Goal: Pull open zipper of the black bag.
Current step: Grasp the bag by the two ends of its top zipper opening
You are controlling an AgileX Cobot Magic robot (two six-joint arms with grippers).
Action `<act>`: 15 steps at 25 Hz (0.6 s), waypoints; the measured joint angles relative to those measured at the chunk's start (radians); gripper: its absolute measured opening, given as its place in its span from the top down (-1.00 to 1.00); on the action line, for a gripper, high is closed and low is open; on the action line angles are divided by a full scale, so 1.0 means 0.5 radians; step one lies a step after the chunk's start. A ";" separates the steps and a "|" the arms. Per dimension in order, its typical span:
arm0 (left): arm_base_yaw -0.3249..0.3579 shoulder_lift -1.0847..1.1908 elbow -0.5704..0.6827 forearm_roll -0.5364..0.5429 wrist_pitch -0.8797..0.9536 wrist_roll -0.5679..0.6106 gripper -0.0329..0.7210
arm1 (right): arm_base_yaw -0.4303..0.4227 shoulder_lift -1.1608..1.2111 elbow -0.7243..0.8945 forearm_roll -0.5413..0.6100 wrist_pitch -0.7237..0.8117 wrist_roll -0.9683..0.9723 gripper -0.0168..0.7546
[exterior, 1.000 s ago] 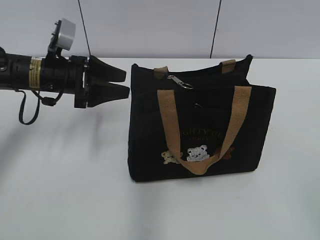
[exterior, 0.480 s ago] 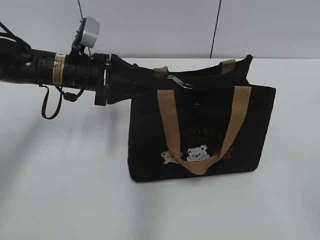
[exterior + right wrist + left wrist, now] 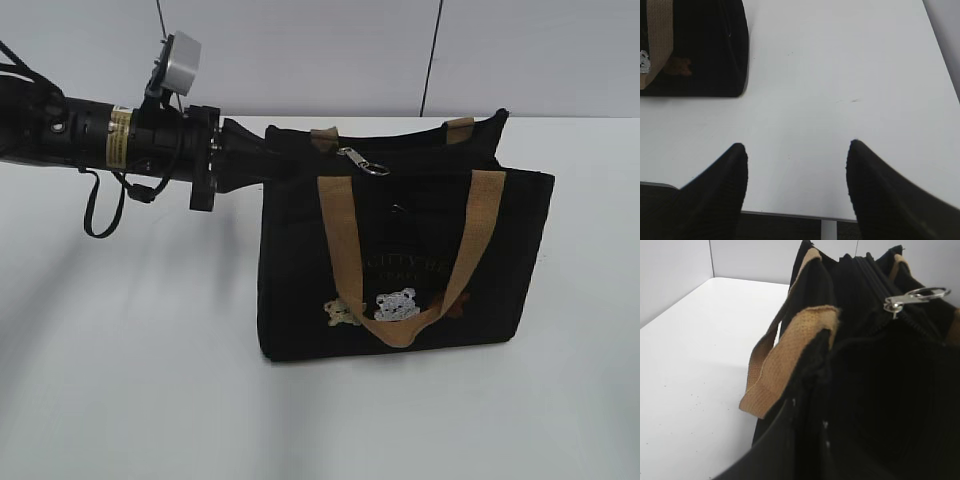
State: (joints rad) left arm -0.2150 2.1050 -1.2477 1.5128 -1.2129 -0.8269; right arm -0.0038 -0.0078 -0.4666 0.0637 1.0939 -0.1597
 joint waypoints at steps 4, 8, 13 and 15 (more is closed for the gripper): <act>0.000 0.000 -0.001 0.012 0.000 0.000 0.84 | 0.000 0.000 0.000 0.000 0.000 0.000 -0.27; 0.000 0.000 -0.002 0.017 0.000 0.000 0.84 | 0.000 0.000 0.000 0.000 0.000 0.000 -0.27; 0.000 0.000 -0.002 0.021 0.000 0.000 0.84 | 0.000 0.000 0.000 0.020 0.000 0.000 -0.27; 0.000 0.000 -0.002 0.023 0.000 0.000 0.84 | 0.000 0.000 0.000 0.055 0.000 0.000 -0.27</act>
State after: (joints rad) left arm -0.2152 2.1050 -1.2489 1.5242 -1.2129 -0.8269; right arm -0.0038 -0.0078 -0.4666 0.0909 1.0939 -0.1597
